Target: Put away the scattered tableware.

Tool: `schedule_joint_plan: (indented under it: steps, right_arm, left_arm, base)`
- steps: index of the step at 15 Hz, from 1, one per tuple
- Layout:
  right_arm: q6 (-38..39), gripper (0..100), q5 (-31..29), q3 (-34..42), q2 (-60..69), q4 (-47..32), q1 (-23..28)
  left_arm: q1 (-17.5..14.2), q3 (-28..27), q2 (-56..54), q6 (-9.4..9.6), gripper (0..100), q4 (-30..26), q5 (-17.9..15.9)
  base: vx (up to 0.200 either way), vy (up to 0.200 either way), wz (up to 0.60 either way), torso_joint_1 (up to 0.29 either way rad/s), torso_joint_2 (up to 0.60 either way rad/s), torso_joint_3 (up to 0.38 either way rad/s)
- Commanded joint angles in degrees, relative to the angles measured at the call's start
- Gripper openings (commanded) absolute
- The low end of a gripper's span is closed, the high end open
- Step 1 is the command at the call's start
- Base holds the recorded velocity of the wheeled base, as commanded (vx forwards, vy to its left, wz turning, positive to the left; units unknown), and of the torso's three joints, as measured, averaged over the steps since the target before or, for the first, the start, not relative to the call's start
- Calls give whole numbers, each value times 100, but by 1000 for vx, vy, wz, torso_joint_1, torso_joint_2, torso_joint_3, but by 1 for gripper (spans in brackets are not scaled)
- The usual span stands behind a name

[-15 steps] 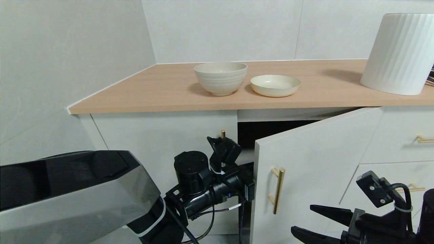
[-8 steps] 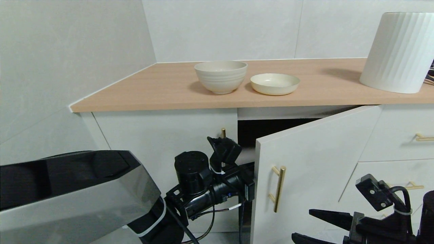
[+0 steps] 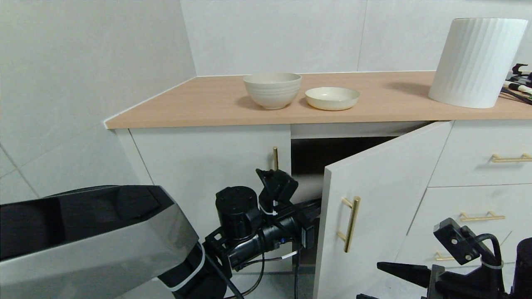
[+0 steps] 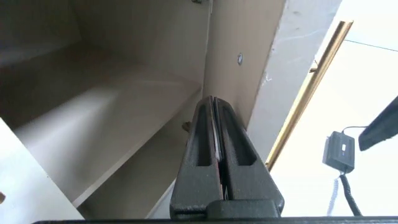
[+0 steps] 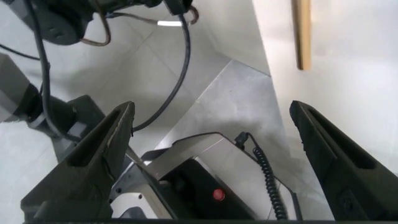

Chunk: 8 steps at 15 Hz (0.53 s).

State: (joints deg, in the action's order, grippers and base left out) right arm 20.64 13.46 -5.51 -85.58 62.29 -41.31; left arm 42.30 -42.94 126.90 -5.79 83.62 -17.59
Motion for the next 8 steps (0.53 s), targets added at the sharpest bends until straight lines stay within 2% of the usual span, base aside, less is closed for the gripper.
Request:
schedule_joint_plan:
  steps: [1,5,8]
  right_arm:
    - [2,100,-1,6,-12,2,-8]
    - [2,100,-1,6,-55,2,-52]
    - [2,100,-1,15,-64,2,-52]
  left_arm:
    - [-3,-39,10,-1,0,-29,-7]
    - [-3,-233,98,-10,0,-179,-16]
    - [24,-391,142,-10,0,-355,-16]
  base:
    - [0,0,0,0,0,0]
    - [0,0,0,0,0,0]
    - [-200,0,0,2,4,2]
